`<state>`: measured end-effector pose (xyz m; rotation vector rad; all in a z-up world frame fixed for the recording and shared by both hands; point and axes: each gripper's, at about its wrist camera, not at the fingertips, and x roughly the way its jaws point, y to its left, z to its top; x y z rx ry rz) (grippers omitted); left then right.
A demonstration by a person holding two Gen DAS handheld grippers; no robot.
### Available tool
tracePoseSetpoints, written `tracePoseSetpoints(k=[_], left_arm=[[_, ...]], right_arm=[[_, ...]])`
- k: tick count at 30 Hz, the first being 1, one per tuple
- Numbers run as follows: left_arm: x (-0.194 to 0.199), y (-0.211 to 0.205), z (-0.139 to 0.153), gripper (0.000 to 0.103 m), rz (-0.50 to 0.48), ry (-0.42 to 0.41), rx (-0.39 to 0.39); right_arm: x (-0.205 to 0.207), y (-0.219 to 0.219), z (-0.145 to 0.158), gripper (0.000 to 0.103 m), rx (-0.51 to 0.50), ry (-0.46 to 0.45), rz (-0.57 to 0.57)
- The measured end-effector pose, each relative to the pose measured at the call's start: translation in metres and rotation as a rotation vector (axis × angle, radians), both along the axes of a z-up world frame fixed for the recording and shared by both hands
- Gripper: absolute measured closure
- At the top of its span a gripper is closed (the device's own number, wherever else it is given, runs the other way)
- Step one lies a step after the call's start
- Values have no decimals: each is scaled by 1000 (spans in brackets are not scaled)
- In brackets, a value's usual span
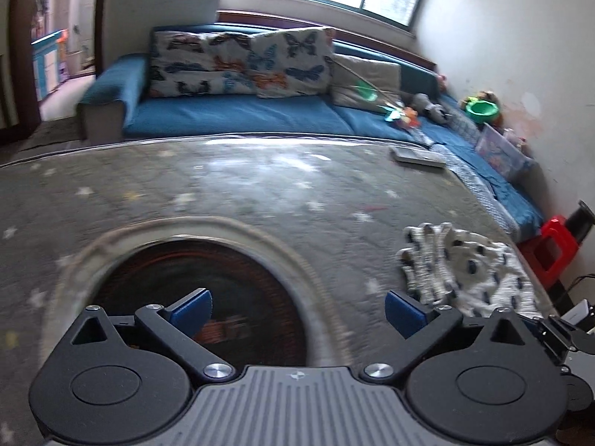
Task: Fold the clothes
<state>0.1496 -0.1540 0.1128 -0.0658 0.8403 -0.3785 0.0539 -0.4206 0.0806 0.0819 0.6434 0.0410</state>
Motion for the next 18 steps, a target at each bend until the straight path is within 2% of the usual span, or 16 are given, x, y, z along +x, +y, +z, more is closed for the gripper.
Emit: tracePoseSetpoints(k=[5,11,16,18], left_arm=[[-8,44,18,0,66,-37,34],[-17,98,40,0,150,-99,123],[-28,145,41,0,214,-99,221],[-34,161,35,0,241,-95,239]], right_arm=[[-3,36,4,19,-9,-16,73],[1,73,13,17,-19,-30,159],[10,98,8,16,-16,-17,227],[14,108,6,16,-15,-11,254]])
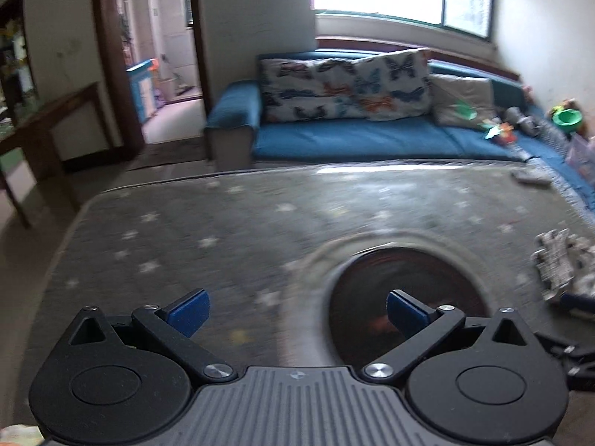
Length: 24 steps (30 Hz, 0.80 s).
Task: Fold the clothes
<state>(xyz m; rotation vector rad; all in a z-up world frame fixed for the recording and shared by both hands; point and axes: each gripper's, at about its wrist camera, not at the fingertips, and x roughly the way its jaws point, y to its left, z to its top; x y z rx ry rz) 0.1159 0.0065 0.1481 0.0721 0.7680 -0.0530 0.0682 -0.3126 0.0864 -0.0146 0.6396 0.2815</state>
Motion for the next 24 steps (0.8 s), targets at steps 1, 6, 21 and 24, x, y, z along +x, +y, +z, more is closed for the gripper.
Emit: tracePoseSetpoints(k=[1,6,21,24], left_arm=[[-3,7,-5,0,14,5,-1],[-17,36,-44,0,73,47,-29],[-36,67,-102,0,223,35,-102],[-36,72,-107,0,251,28,-111]], right_arm=[[2,5,-1,15,0,3,14],[11,30,-6,15,1,17,81],[24,76,-45,11,0,-4,187],[28,78,-51,11,6,-4,191]])
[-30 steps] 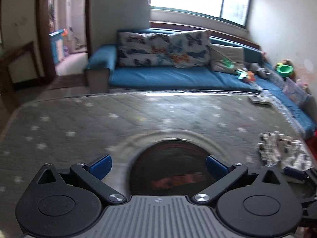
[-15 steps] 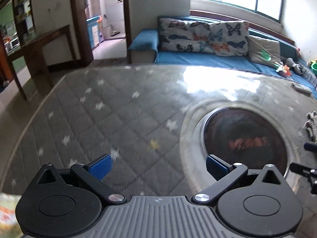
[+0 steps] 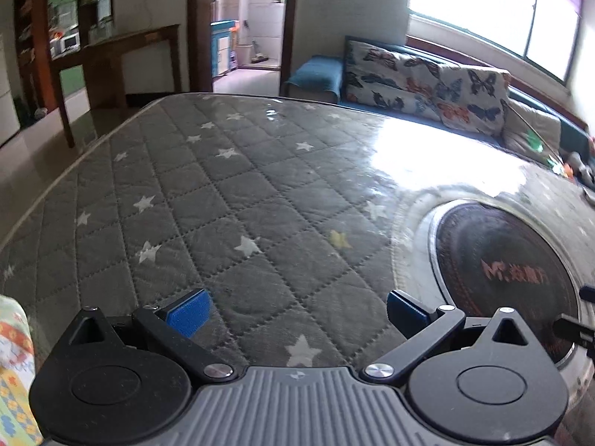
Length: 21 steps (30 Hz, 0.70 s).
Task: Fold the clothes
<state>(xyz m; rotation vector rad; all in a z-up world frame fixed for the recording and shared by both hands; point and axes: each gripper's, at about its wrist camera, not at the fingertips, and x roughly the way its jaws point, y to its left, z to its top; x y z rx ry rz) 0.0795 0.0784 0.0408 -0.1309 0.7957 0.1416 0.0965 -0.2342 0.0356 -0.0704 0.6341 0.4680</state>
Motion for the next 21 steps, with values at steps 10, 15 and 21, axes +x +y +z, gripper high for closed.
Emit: tracePoseSetpoints(k=[10,15,21], left_arm=[[4,12,-19,0,79,-19,-24],[4,14,-21,0,84,-29,-13],[7,14,-25,0,70,-50,10]], right_arm=[[8,6,-8,8,20,9,1],[13,11,-10,8,21,13,2],[19,16,-13,7,22,17,4]])
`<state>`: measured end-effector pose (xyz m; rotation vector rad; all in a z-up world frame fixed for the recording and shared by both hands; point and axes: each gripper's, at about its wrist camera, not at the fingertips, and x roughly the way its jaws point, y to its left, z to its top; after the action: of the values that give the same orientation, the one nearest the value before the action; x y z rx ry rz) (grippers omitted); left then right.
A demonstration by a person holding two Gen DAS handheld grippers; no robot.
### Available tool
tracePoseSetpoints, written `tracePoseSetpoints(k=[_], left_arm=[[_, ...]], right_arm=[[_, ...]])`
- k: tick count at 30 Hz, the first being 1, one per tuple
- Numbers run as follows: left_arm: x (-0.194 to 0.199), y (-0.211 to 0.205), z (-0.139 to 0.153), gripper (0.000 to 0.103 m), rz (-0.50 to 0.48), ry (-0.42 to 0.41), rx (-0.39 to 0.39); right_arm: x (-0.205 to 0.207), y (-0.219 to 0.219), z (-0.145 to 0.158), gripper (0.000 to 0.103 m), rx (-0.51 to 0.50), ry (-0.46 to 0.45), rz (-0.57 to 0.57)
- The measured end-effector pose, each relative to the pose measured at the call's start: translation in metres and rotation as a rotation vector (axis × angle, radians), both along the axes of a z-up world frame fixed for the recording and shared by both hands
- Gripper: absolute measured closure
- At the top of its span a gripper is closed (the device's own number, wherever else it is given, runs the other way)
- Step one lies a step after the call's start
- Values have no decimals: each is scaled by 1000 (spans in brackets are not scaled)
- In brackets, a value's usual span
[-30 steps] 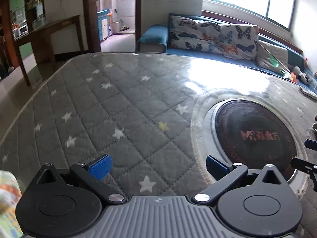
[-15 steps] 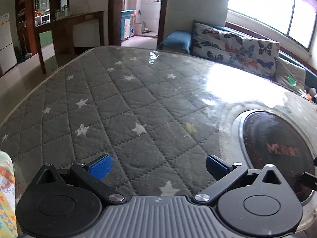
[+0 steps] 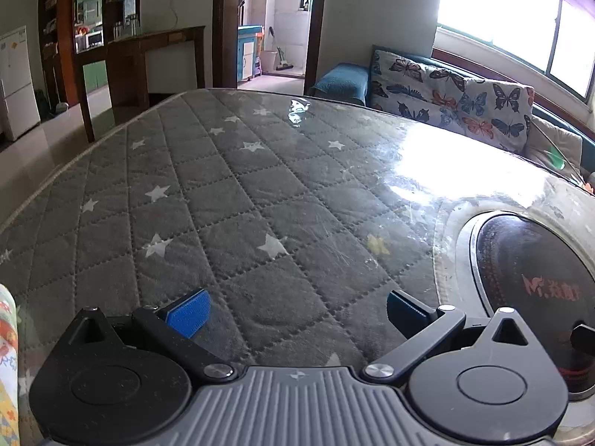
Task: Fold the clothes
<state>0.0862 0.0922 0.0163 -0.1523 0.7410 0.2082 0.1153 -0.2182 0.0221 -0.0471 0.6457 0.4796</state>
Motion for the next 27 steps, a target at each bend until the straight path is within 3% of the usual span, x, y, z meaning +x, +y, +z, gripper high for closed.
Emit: tracePoseSetpoints(k=[27], left_arm=[[18,-8,-12,0,-27,-33,85]], right_arm=[[19,19,-12,3,1,36,21]])
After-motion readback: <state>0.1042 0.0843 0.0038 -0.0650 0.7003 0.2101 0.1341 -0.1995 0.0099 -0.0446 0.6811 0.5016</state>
